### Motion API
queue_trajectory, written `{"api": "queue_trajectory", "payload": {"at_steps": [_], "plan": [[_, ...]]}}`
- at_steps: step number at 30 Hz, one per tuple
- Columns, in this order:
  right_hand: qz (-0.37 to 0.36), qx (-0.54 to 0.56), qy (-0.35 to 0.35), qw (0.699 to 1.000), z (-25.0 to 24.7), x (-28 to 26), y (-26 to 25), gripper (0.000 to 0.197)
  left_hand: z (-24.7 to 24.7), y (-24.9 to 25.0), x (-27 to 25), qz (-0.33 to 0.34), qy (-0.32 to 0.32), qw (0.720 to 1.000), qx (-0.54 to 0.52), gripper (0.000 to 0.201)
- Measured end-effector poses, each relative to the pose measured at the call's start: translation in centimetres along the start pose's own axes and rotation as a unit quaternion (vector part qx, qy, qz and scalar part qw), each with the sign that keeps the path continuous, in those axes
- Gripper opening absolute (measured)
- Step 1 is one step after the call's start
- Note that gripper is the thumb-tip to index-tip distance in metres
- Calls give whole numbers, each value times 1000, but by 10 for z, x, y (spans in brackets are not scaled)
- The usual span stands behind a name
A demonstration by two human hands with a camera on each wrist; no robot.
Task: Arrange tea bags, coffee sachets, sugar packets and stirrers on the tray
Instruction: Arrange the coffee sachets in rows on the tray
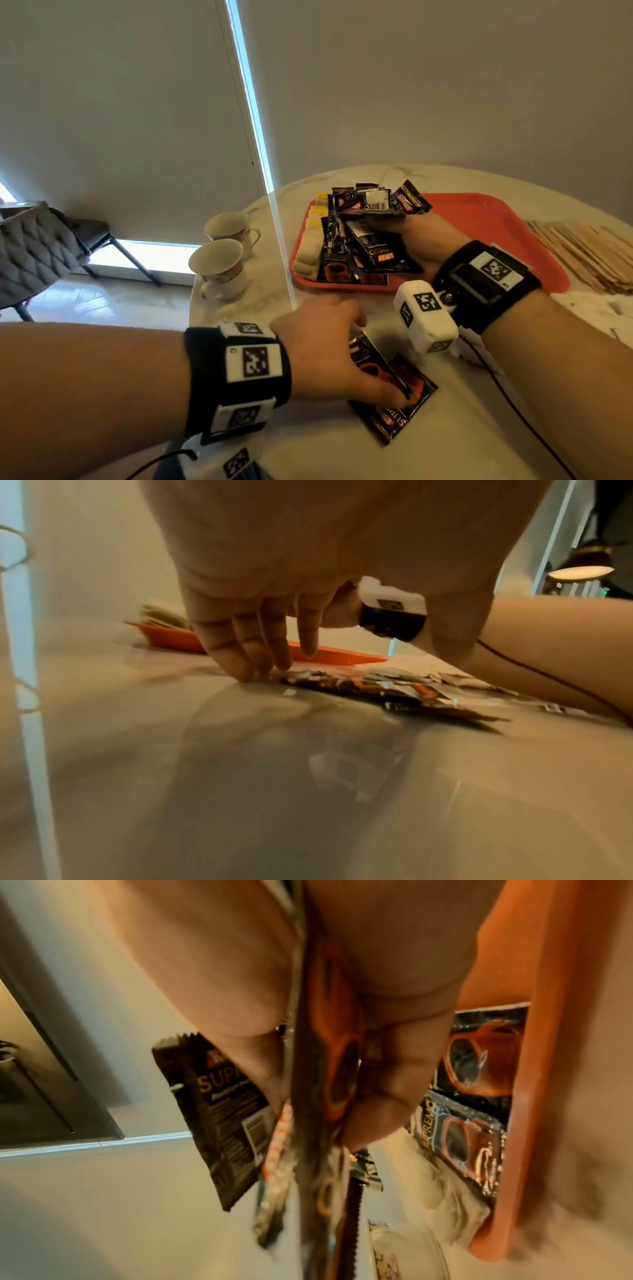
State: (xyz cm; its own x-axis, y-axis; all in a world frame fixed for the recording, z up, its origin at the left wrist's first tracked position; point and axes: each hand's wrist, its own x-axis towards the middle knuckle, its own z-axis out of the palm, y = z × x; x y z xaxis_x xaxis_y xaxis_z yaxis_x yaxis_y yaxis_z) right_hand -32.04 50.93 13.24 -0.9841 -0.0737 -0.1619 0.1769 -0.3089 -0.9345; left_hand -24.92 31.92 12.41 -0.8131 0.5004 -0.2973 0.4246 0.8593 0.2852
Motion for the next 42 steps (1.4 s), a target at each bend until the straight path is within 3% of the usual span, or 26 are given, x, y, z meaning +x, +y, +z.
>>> {"api": "queue_trajectory", "payload": {"at_steps": [4, 11, 15, 18, 24, 28, 30, 34, 39, 42], "plan": [[3, -18, 12, 1000, 1, 1, -4, 20, 3, 14, 8, 43, -35, 995, 78, 112], [16, 1, 12, 1000, 1, 4, -5, 14, -4, 19, 28, 121, 2, 986, 118, 70], [21, 13, 15, 1000, 4, 6, -11, 11, 6, 18, 37, 140, 23, 970, 199, 63], [22, 9, 25, 999, 4, 10, -17, 17, 8, 14, 43, 159, 28, 966, 203, 65], [9, 10, 31, 999, 1, 19, -22, 25, -4, 10, 48, 109, 15, 989, 98, 59], [-6, 22, 25, 999, -4, 20, -28, 16, -38, 5, 47, 59, 56, 996, -48, 32], [-23, 29, 32, 999, -9, 20, -35, 14, -58, -5, 47, 29, 62, 985, -159, 32], [-52, 47, 51, 996, -16, 21, -42, 21, -78, -34, 55, -39, 117, 928, -351, 43], [-71, 40, 70, 994, -14, 26, -38, 20, -95, -43, 85, -83, 183, 764, -614, 37], [-67, 46, 64, 995, -14, 29, -37, 22, -103, -35, 104, -96, 192, 699, -682, 48]]}}
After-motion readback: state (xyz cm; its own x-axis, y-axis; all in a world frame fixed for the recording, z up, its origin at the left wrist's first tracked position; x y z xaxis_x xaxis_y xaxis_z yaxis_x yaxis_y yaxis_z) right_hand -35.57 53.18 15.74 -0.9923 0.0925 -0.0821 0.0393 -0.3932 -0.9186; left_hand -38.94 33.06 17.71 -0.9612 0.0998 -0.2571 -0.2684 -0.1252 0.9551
